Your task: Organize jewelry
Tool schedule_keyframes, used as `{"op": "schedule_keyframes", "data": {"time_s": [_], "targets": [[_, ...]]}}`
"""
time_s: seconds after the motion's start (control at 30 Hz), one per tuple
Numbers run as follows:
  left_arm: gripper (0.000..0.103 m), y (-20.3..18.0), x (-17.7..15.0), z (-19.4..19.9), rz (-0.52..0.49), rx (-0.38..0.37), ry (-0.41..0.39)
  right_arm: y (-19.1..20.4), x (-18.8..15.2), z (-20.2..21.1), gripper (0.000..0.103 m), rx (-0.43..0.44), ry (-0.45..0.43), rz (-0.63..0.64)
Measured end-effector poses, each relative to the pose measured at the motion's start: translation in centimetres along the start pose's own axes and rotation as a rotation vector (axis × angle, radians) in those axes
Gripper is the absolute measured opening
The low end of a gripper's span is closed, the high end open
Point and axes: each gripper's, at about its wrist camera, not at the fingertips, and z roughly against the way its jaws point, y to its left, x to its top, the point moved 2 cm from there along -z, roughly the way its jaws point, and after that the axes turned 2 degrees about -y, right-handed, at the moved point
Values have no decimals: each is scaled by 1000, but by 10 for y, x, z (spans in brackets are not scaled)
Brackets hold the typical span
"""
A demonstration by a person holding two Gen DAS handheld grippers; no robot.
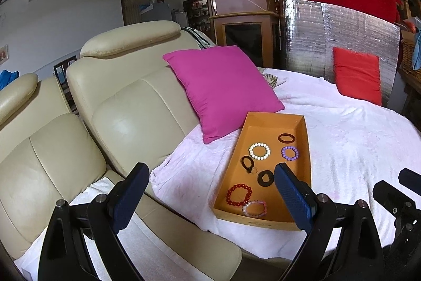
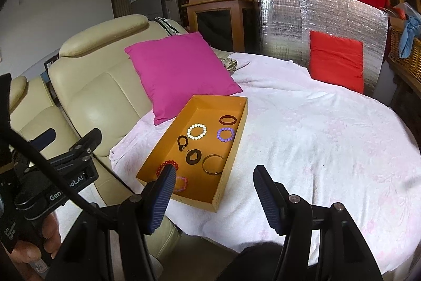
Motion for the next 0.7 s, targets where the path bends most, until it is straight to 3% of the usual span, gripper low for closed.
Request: {"op": "schedule_keyframes", "data": {"time_s": [0.7], "targets": [[96,12,0,-21,8,39,30,13,8,-39,66,1,38,33]]}}
